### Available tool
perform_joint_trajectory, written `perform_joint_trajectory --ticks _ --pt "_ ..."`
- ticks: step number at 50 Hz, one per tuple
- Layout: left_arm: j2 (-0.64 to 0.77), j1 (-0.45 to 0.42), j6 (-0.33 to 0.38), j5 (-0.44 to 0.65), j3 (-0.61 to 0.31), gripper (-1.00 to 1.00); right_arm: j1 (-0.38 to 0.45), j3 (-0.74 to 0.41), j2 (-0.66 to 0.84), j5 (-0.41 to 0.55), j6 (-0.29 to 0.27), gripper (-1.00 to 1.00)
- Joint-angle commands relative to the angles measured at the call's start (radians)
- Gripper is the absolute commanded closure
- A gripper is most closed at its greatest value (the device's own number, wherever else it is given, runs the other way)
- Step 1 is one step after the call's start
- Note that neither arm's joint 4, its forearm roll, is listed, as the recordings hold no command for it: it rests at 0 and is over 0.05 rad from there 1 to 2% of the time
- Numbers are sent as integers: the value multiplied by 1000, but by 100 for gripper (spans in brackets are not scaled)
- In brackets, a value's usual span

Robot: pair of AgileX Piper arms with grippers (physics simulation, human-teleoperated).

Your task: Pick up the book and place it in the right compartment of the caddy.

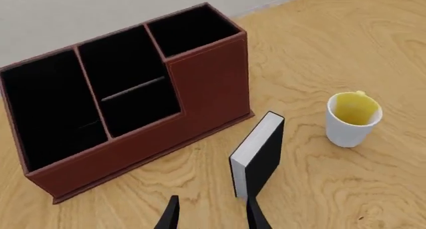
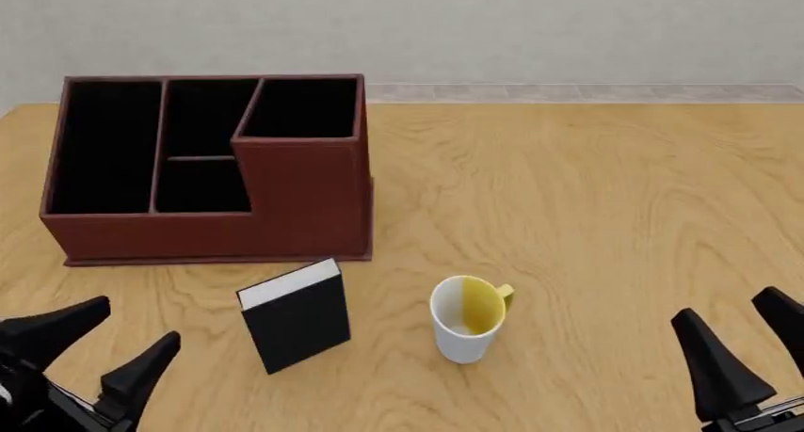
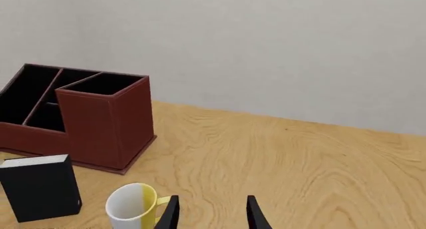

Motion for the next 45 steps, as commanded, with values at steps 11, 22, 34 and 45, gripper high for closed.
perform_joint_trajectory --ticks 11,22,34,45 --pt "231 -91 41 26 -134 -100 18 -8 -1 1 -1 -100" --pt "410 -96 49 -102 -143 -100 27 -2 0 -3 -1 -100" --pt "574 -108 66 -239 -115 -100 16 -7 0 -1 -3 -100" --pt "692 -104 67 -327 -121 -100 11 -14 2 2 -5 -100"
